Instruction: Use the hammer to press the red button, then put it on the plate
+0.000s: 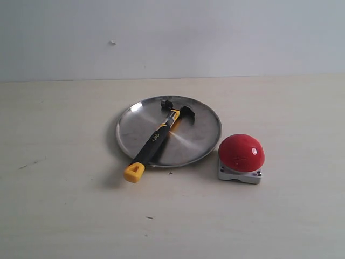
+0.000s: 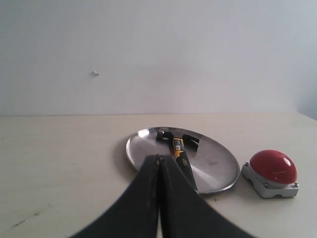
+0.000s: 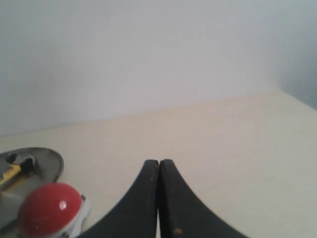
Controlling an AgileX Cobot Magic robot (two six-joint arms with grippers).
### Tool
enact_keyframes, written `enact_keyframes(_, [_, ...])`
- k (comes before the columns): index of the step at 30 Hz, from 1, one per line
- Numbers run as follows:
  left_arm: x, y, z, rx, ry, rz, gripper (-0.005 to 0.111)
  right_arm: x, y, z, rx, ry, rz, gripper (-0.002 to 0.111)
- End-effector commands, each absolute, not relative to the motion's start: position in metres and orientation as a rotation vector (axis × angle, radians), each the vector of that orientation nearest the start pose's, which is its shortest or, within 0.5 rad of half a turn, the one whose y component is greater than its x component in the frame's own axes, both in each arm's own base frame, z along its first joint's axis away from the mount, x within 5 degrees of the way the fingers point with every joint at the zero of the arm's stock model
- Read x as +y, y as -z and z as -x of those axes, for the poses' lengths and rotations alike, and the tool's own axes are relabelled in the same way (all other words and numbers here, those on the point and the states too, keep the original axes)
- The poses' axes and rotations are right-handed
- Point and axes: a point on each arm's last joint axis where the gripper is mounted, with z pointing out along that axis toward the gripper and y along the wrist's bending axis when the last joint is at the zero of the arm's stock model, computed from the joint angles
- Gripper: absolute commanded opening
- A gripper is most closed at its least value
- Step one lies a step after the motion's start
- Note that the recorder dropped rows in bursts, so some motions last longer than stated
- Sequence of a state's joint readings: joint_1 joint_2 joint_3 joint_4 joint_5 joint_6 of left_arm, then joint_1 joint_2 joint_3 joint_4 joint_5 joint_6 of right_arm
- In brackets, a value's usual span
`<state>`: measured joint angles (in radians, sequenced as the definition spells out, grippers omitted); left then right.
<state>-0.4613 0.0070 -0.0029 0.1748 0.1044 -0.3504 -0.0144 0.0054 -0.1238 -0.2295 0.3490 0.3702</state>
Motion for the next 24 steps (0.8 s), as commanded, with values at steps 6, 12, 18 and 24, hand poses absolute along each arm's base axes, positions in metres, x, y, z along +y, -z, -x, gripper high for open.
enact_keyframes(6, [-0.0236,-0.2039,-0.0513,1.593,0.485,-0.210,0.000,-0.0047,-0.1895,-0.0549,1.743,0.024,-0.075,0.000])
enact_keyframes(12, [-0.0236,-0.2039,-0.0513,1.593,0.485,-0.210,0.000,-0.0041,-0.1894,-0.0550,1.746,0.072,-0.007,0.000])
enact_keyframes(18, [-0.0236,-0.2039,-0.0513,1.593,0.485,-0.210,0.000,-0.0042,-0.1893,-0.0549,1.748,0.073,-0.007,0.000])
enact_keyframes(24, [-0.0236,-0.2039,-0.0513,1.593,0.485,-0.210,0.000,-0.0042,-0.1893,-0.0549,1.748,0.073,-0.007,0.000])
